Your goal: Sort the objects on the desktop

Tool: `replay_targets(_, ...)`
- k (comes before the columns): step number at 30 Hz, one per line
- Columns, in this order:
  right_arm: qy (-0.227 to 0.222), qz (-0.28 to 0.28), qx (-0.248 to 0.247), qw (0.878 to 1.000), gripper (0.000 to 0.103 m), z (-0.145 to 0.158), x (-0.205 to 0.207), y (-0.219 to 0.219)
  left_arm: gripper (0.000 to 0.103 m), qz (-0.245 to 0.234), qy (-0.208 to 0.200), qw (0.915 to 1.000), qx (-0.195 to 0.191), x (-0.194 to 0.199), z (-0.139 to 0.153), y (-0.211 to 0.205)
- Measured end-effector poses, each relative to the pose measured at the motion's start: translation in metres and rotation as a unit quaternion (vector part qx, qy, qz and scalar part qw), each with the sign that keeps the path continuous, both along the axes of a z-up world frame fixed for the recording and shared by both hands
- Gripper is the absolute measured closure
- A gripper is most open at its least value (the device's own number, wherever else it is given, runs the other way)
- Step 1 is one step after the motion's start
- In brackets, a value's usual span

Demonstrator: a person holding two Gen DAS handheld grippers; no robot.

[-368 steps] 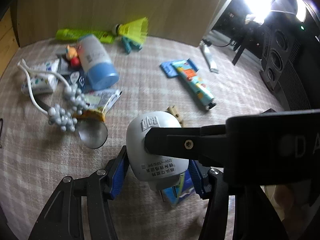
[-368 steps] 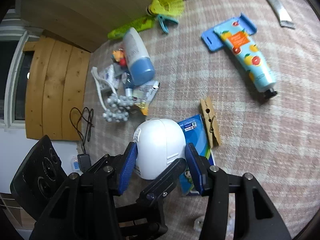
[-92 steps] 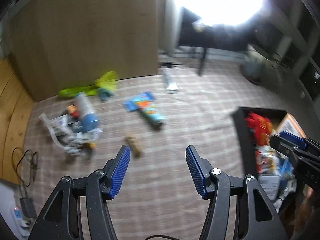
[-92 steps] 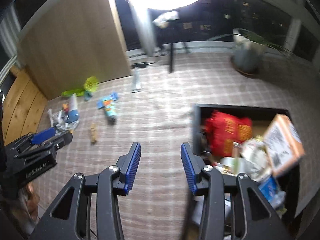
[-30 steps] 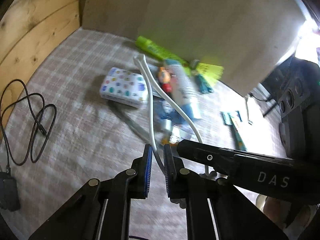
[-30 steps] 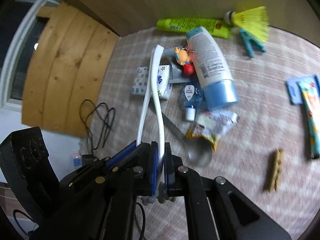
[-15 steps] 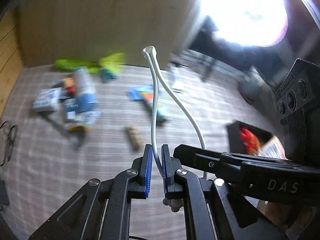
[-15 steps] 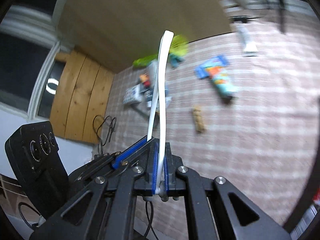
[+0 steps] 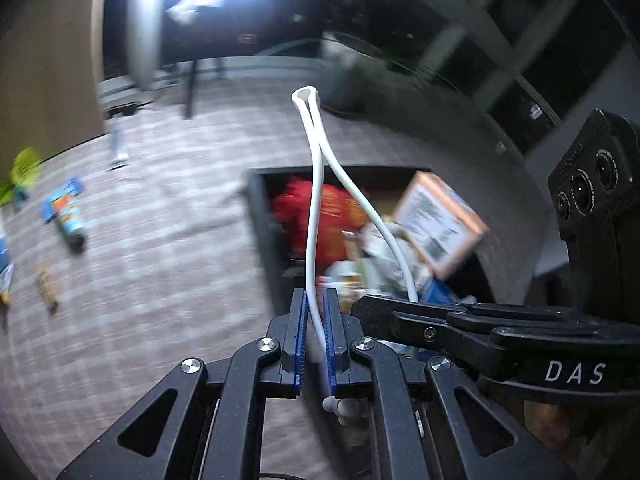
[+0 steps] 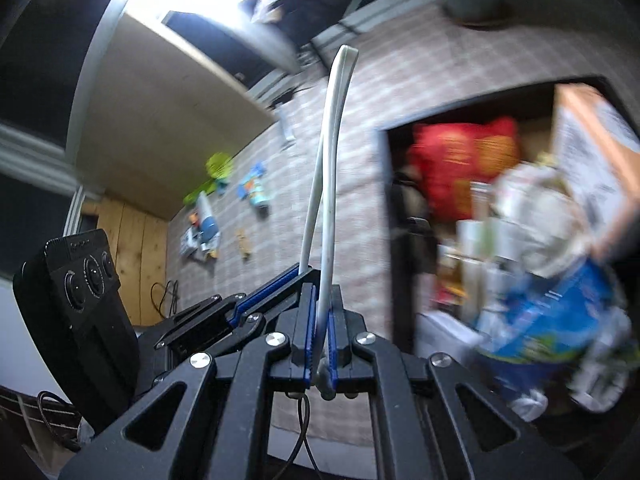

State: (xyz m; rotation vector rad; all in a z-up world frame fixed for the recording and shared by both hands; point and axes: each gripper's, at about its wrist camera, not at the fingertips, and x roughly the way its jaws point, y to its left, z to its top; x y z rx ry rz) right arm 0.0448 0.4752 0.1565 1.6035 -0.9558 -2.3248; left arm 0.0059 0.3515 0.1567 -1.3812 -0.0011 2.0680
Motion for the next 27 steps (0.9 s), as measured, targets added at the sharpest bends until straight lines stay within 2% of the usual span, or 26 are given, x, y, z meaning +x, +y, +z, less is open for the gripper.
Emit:
replay_targets(5,-0.01,-0.029,0.006,1.0,0.097,-0.002,0.024,0.042,0.095,-0.037,0.004,0.9993,-0.01,0.019,0.003,0.04)
replay_targets(10,-0.016,-0.04,0.01,0.999,0.097,-0.004,0.036,0.062,0.095,-0.058,0.003,0.9981,-0.021,0.03,0.001,0.06)
replay_targets(11,-0.017,-0.04,0.015,0.999,0.095,-0.004,0.037,0.064,0.095,-0.064,0.003,0.9976,-0.026,0.032,0.0,0.064)
replay_targets(12,-0.018,-0.041,0.024,0.999,0.093,-0.004,0.039,0.068,0.088,-0.071,0.002,0.997,-0.031,0.033,-0.001,0.066)
replay_targets(13,-0.02,-0.05,0.042,0.998,0.082,-0.003,0.041,0.074,0.082,-0.07,0.003,0.9969,-0.036,0.034,-0.002,0.067)
replay_targets(14,-0.024,-0.058,0.053,0.997,0.077,-0.003,0.042,0.077,0.072,-0.067,0.007,0.9969,-0.04,0.035,-0.002,0.067)
replay_targets(15,-0.024,-0.067,0.06,0.996,0.072,-0.003,0.043,0.08,0.07,-0.06,0.018,0.9971,-0.044,0.036,0.0,0.065)
replay_targets(18,-0.019,-0.077,0.08,0.994,0.072,0.001,0.043,0.084,0.07,-0.051,0.022,0.9974,-0.047,0.034,0.003,0.058)
replay_targets(27,-0.005,-0.037,0.107,0.994,0.072,0.011,0.019,0.06,0.07,0.004,0.022,0.9979,-0.061,0.009,0.001,0.014)
